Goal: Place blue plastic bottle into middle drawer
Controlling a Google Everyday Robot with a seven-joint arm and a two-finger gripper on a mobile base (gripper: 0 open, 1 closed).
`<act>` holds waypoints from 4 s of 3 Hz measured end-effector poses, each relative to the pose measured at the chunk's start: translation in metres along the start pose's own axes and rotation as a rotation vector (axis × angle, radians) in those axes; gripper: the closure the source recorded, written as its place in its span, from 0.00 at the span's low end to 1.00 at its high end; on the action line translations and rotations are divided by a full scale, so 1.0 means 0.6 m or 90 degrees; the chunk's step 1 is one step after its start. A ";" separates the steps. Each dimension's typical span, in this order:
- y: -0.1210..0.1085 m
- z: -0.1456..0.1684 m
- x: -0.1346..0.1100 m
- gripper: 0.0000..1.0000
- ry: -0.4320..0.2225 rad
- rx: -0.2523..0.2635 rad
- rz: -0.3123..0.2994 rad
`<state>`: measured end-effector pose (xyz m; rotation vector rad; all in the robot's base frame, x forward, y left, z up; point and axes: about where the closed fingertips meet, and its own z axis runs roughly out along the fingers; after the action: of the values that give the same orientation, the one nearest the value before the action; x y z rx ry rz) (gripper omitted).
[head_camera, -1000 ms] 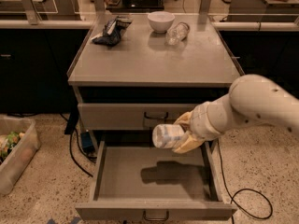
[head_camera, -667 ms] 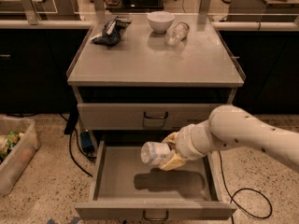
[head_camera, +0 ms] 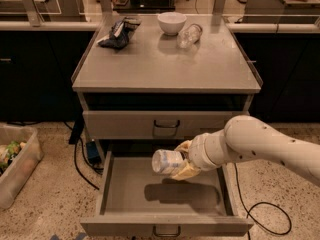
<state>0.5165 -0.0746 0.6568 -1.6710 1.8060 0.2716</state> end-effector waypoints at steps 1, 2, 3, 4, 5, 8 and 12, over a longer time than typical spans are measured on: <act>0.015 0.034 0.003 1.00 0.001 0.000 0.012; 0.046 0.165 0.011 1.00 0.032 -0.007 0.009; 0.046 0.165 0.011 1.00 0.032 -0.007 0.009; 0.045 0.188 0.044 1.00 0.037 -0.017 0.034; 0.042 0.221 0.101 1.00 0.090 -0.015 0.044; 0.023 0.241 0.123 1.00 0.058 -0.016 0.092; -0.013 0.270 0.264 1.00 0.001 0.013 0.224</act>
Offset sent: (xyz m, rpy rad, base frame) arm 0.0097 0.0752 -0.1485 -0.1065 0.0408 -0.0290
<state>0.5801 -0.1139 0.4425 -1.3312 2.0920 0.4018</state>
